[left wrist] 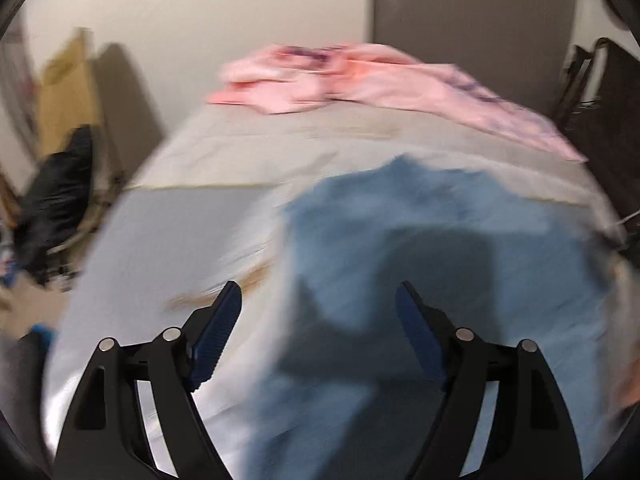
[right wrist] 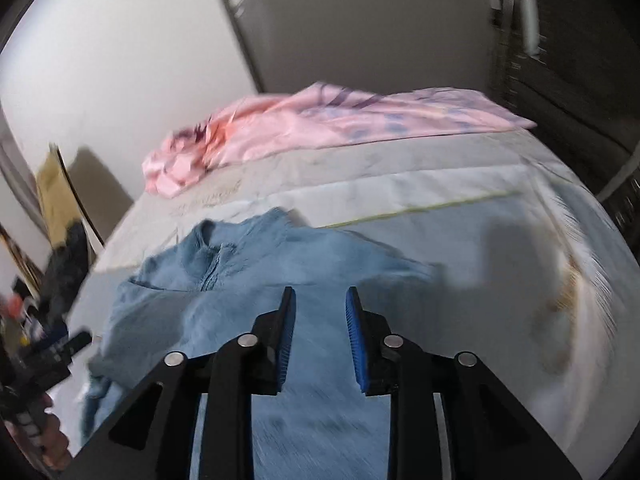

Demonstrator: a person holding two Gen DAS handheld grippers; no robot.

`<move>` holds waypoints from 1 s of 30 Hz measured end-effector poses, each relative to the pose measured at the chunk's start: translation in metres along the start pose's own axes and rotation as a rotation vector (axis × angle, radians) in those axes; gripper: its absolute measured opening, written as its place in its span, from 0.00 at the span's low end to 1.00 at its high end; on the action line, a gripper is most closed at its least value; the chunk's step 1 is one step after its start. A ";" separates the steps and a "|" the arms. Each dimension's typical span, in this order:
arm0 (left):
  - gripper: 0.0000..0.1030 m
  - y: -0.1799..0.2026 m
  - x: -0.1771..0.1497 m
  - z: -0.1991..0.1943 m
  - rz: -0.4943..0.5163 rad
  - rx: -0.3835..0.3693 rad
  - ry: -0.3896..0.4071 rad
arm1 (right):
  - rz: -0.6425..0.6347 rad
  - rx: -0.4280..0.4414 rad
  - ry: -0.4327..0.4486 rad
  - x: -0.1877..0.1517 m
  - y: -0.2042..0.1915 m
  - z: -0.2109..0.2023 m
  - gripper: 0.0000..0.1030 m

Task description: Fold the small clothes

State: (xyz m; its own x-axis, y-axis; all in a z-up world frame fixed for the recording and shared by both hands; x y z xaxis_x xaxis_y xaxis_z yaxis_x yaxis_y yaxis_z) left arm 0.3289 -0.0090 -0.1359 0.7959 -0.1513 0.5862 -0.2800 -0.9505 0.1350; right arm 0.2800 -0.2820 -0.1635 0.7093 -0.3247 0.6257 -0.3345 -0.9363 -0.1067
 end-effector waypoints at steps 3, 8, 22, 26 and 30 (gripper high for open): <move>0.78 0.031 0.014 0.052 0.031 0.020 -0.077 | -0.040 -0.029 -0.096 -0.010 -0.023 0.038 0.28; 0.80 0.049 -0.002 0.084 0.145 0.154 -0.084 | -0.091 -0.090 -0.075 -0.023 -0.031 0.037 0.28; 0.92 0.011 -0.050 0.014 0.094 0.009 -0.035 | -0.158 -0.026 -0.047 -0.087 -0.024 -0.030 0.37; 0.92 0.024 -0.026 0.011 0.088 -0.013 0.002 | -0.192 0.018 0.020 -0.059 -0.054 -0.041 0.38; 0.92 0.040 -0.031 0.052 0.125 0.022 -0.104 | -0.214 0.051 -0.145 -0.064 -0.089 0.010 0.38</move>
State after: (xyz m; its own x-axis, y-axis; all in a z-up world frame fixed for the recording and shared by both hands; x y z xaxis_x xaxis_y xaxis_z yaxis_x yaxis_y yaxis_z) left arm 0.3208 -0.0562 -0.1906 0.8071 -0.2951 0.5115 -0.3696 -0.9280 0.0478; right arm 0.2706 -0.1793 -0.2013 0.8430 -0.1310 0.5217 -0.1381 -0.9901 -0.0254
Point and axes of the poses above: each gripper's, at about its wrist camera, not at the fingertips, and z roughly the way its jaws point, y to its right, x to its top, the point moved 5 cm from there along z, roughly the way its jaws point, and after that the axes turned 11 degrees about -x, right-handed, at the moved point
